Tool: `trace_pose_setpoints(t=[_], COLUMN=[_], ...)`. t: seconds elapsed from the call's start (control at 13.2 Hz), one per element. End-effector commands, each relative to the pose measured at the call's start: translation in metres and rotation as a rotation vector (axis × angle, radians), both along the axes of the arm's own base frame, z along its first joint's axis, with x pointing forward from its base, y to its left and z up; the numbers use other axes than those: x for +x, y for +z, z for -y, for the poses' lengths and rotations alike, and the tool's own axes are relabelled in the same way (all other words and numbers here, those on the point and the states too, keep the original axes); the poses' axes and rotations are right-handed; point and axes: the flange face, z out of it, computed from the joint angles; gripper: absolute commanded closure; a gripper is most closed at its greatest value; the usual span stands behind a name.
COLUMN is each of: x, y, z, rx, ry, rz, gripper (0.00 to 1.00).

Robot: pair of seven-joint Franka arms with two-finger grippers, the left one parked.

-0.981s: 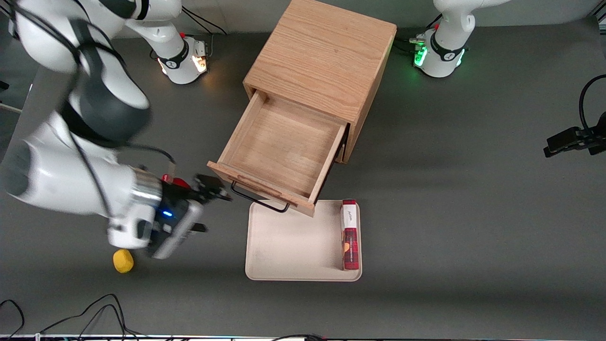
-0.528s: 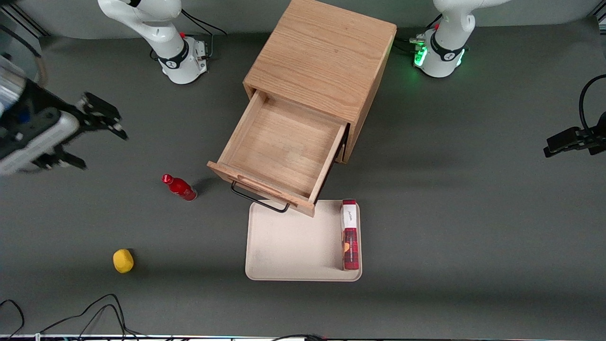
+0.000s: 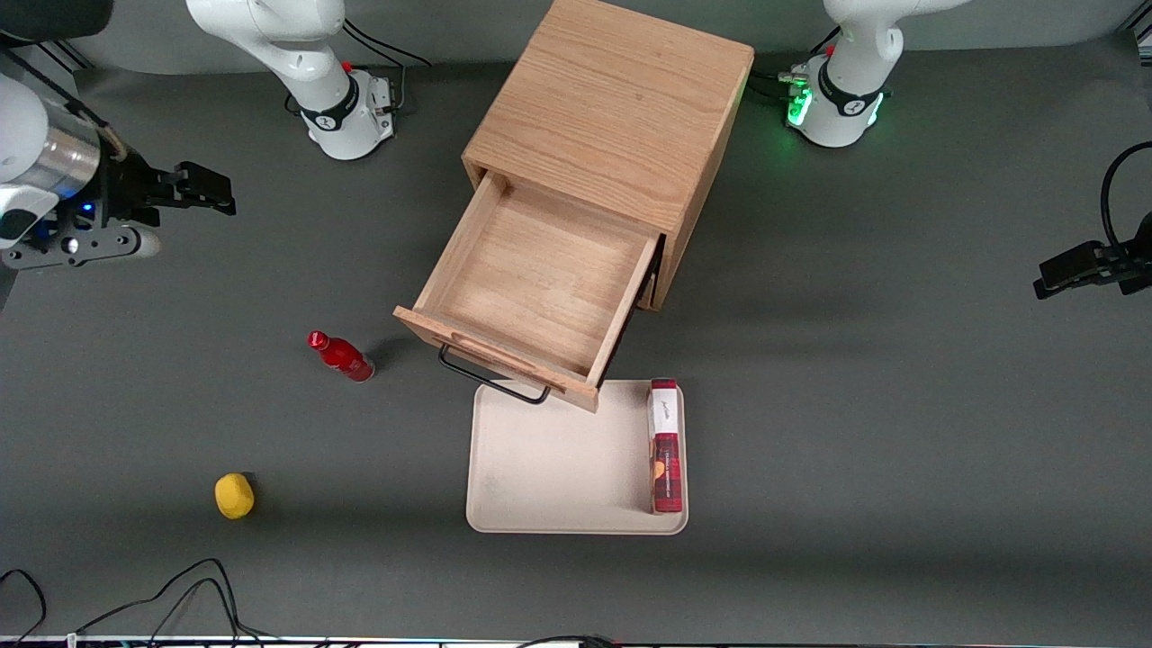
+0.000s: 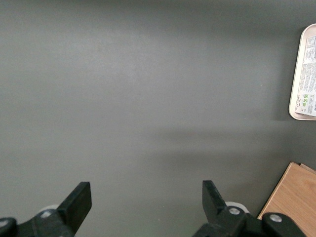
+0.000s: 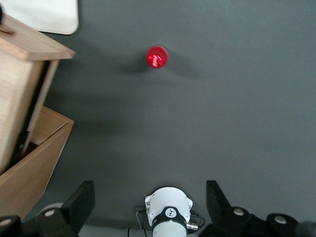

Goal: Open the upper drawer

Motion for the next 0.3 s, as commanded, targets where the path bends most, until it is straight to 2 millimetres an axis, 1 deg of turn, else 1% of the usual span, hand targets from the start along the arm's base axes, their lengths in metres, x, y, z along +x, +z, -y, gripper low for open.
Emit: trace_pose_setpoints(t=[0.0,0.08,0.15,0.23], x=[-0.03,-0.022,-0.013,-0.012], y=[-0.004,0.004,0.007,0.008], z=[0.041,0.046,0.045,0.046], rx=[-0.02,-0.023,-0.023,-0.023], ry=[-0.086,-0.088,-0.1,-0.101], rz=[0.054,0.077,0.078,0.078], gripper=[0.0,0.0,0.0,0.0])
